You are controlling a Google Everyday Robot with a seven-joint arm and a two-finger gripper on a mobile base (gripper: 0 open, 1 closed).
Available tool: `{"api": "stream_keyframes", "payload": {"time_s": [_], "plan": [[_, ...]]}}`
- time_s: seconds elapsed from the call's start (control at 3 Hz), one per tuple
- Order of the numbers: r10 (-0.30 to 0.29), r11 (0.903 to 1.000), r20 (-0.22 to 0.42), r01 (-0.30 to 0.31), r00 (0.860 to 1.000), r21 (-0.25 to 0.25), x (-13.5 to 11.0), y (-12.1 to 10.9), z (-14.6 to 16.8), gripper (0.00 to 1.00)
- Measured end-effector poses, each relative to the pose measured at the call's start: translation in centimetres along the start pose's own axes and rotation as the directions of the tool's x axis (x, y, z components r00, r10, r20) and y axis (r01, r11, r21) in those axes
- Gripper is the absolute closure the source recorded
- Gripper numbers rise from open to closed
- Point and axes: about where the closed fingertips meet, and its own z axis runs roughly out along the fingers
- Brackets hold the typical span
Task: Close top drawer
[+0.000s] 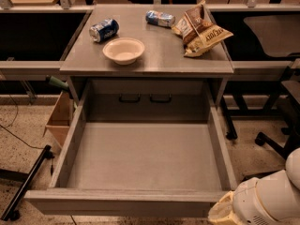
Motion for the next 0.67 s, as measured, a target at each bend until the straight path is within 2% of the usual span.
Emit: {"api": "stream_keyframes", "payload": {"time_s": [0.33,0.67], "plan": [[-0.047,0.9989,0.024,0.047,0.999,0.004,-1.1,-1.1,0.7,1.0],[-0.092,0.9957,0.036,0.092,0.995,0.012,-2.9,-3.3,1.6,0.84]]}}
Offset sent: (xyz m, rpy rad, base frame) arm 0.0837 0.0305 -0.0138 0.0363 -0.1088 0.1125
